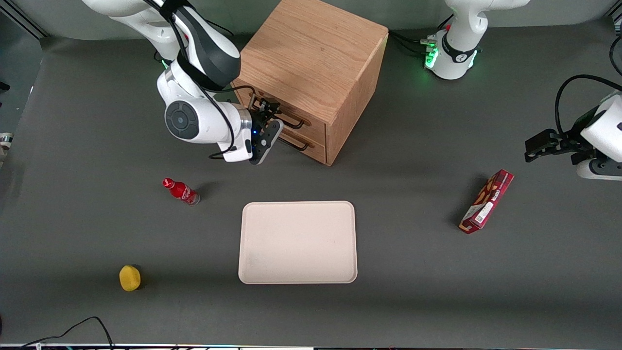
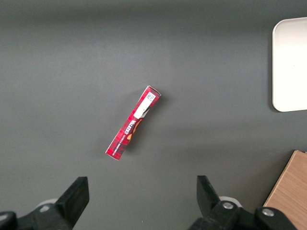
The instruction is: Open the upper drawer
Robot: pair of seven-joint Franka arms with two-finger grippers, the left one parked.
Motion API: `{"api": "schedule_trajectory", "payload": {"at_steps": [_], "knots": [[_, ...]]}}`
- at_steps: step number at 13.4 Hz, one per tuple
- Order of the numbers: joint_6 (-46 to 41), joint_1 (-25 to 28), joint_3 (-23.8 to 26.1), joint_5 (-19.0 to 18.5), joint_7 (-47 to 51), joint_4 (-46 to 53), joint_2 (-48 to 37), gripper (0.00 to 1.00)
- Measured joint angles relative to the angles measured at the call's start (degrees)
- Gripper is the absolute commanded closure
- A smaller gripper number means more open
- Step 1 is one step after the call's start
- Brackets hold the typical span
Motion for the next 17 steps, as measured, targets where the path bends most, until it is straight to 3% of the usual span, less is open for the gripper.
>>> {"api": "schedule_trajectory", "payload": {"at_steps": [9,17], "knots": [[3.13,-0.26,0.01,-1.88,-0.02,-2.28,-0.47,0.0],[4.53,-1.17,-1.99,-8.36,-0.02,2.27,3.58,0.0]]}}
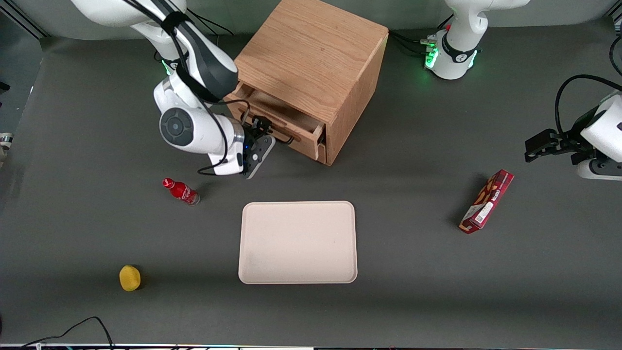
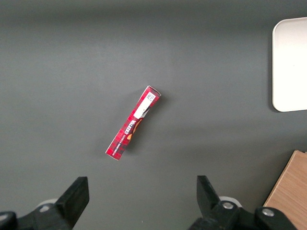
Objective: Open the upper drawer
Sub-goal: 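Pull the handle with the right gripper, sliding the drawer out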
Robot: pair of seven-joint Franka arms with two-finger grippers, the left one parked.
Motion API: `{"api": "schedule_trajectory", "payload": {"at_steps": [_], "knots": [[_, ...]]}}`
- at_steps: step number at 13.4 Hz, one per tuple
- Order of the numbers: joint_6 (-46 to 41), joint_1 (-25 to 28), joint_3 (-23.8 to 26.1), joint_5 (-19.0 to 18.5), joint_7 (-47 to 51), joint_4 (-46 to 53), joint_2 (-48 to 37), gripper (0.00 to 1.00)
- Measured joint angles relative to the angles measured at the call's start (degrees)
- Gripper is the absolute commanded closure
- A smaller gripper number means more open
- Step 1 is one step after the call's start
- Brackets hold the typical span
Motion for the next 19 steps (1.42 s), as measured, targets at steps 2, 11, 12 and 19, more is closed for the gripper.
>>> {"api": "schedule_trajectory", "payload": {"at_steps": [2,11,12,19], "knots": [[-0.17,-0.06,-1.28,-0.84,-0.03,2.3,1.42,0.0],[-4.66,-0.39,-4.16,-6.05,-4.0,12.25,7.87,0.0],[-4.92,-0.42,-5.12,-6.06,-5.36,12.92,8.22,0.0],[-8.78,-0.57,-9.44,-6.66,-12.98,20.01,11.66,0.0]]}}
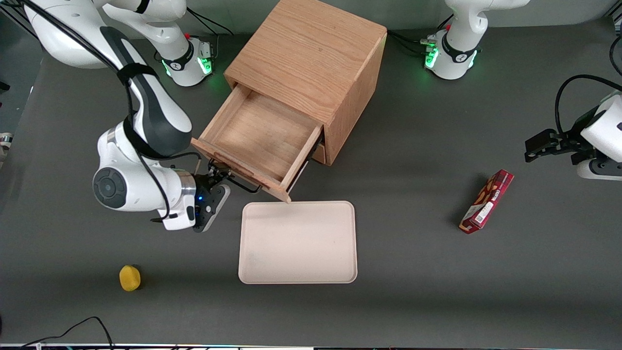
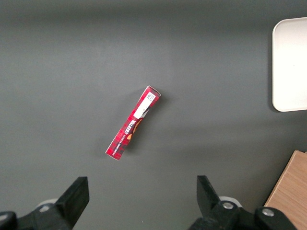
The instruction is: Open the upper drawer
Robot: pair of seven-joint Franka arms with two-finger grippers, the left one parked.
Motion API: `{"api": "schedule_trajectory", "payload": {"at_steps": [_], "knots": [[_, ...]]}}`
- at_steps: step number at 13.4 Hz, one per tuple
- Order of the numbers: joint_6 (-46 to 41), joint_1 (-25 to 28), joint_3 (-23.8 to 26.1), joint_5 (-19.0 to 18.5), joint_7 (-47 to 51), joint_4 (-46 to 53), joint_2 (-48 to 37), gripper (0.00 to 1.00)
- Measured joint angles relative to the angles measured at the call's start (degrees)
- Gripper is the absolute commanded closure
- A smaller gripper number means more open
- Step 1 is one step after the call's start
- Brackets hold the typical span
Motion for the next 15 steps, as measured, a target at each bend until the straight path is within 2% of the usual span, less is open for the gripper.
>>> {"api": "schedule_trajectory", "payload": {"at_steps": [3,7,12,15], "knots": [[-1.95,0.08,-1.01,-2.41,-0.92,3.63,2.26,0.0],[-4.36,0.02,-1.97,-2.7,-3.75,8.48,4.83,0.0],[-12.03,0.5,-1.62,-2.71,-3.55,17.13,3.97,0.0],[-16.2,0.61,-0.99,-2.71,5.0,20.15,-1.35,0.0]]}}
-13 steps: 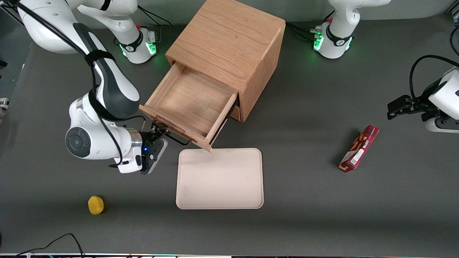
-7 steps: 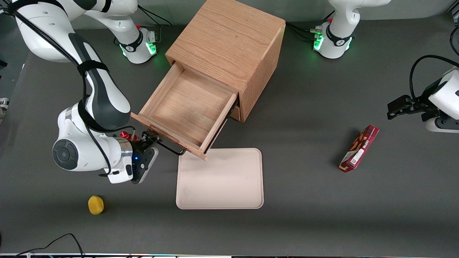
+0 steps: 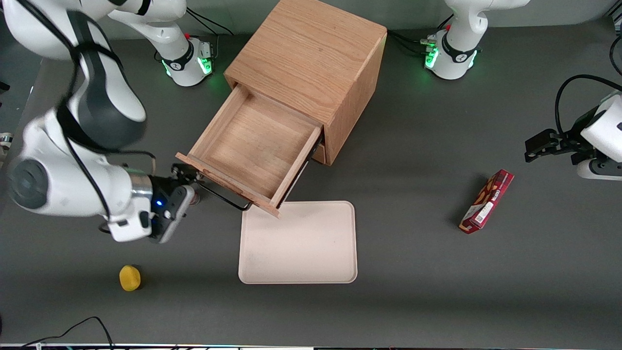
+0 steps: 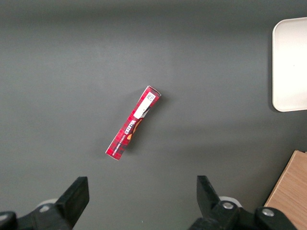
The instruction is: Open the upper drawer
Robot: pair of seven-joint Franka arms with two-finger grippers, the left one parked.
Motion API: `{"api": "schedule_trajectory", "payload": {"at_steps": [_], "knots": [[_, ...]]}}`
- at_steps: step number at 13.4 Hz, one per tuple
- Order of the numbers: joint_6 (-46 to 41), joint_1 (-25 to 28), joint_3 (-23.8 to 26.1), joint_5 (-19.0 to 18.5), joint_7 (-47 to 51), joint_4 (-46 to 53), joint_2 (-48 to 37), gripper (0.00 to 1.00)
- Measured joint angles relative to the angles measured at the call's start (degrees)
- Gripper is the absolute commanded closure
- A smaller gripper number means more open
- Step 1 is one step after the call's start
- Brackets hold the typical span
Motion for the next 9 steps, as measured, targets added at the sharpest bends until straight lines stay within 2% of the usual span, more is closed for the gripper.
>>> {"api": "schedule_trajectory", "payload": {"at_steps": [5,6,9], "knots": [[-11.18,0.12,0.06,-0.68,29.56,0.38,-12.75,0.0],[-12.73,0.0,-0.35,-3.69,37.29,-0.64,-15.38,0.0],[-13.64,-0.66,-3.17,-5.58,42.48,-4.82,-18.72,0.0]]}}
